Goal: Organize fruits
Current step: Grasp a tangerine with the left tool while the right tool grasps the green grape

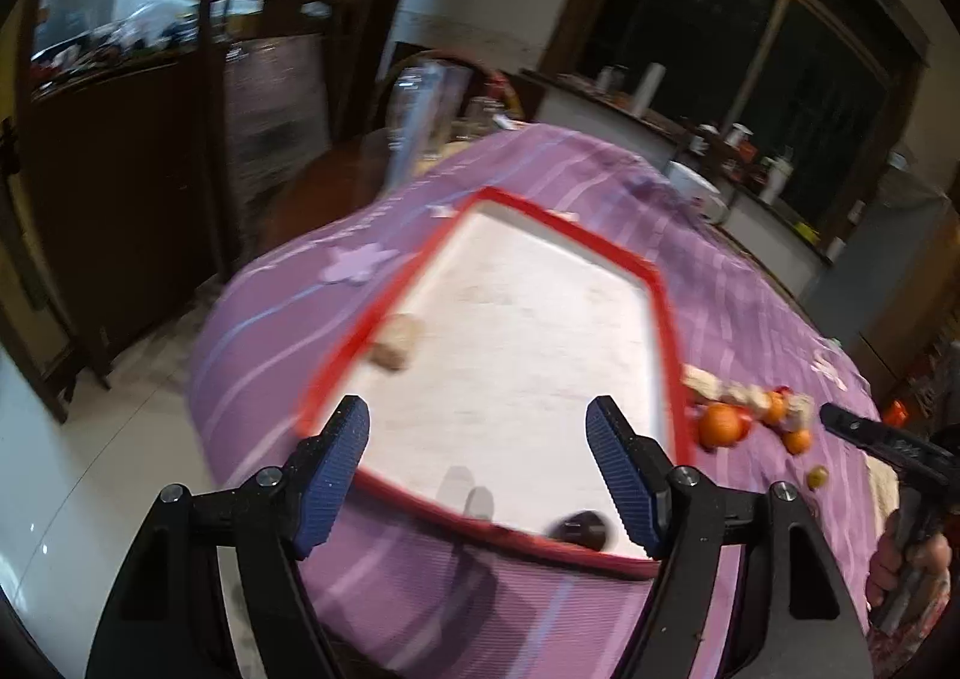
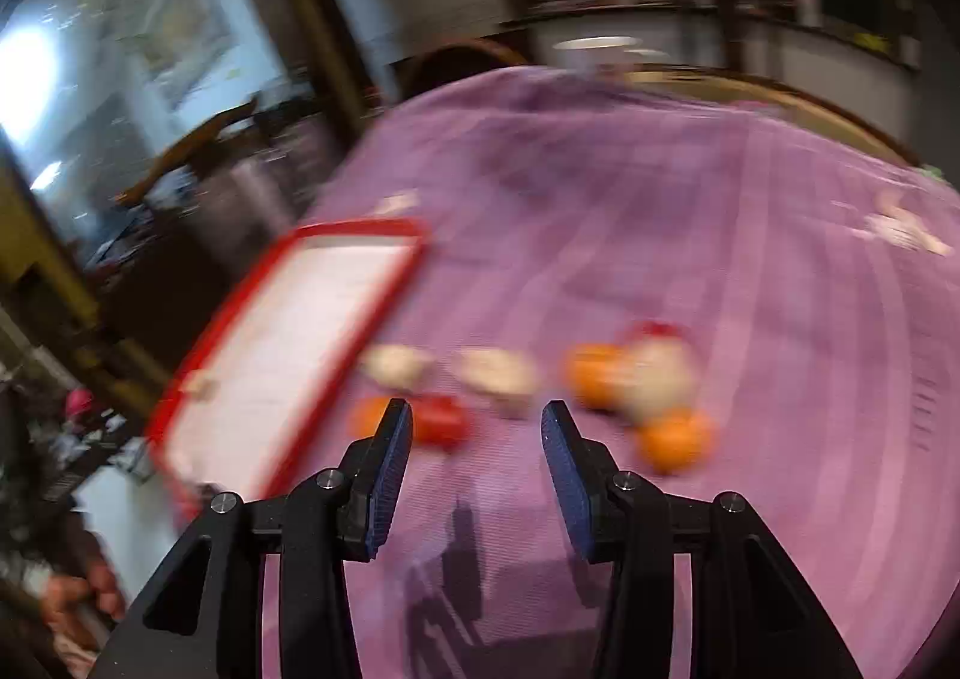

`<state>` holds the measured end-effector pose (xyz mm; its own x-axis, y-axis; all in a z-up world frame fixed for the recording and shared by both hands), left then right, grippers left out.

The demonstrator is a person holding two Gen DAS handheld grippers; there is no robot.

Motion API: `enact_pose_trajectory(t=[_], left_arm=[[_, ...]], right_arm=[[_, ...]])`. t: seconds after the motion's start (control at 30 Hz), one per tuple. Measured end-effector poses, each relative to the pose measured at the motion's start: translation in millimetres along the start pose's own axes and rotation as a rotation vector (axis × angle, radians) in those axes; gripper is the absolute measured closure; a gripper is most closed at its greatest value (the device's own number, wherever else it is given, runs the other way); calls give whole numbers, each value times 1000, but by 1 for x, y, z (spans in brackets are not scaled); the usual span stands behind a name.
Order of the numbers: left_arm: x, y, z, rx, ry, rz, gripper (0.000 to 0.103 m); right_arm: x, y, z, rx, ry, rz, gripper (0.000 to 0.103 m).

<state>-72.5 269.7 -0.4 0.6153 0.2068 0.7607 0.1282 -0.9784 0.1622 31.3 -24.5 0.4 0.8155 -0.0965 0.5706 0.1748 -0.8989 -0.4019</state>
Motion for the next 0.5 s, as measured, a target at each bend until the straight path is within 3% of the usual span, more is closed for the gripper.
enact_pose_trajectory(t=[0.1, 0.23, 0.37, 0.5], left_arm=[[5, 45, 6, -70, -15, 75, 29], [8, 110, 23, -138, -55, 201, 29], [10, 158, 52, -146, -95, 317, 29], [7, 177, 85, -136, -150, 359, 31]], right_arm=[[0, 45, -12, -72, 21, 39, 54], [-3, 83, -22, -84, 22, 95, 53], [-6, 90, -24, -75, 30, 95, 53], [-9, 87, -15, -69, 23, 73, 53]])
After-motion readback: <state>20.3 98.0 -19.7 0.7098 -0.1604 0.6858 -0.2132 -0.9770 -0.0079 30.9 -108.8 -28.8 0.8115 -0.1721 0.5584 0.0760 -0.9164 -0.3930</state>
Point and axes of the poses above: each gripper's, at about its wrist camera, not at the fingertips, and z roughly the way its jaws point, y to its right, x to its top, the point moved 10 cm from there along z, roughly the way its jaws point, and after that the axes turned 12 degrees about z, right-handed, at the moved point
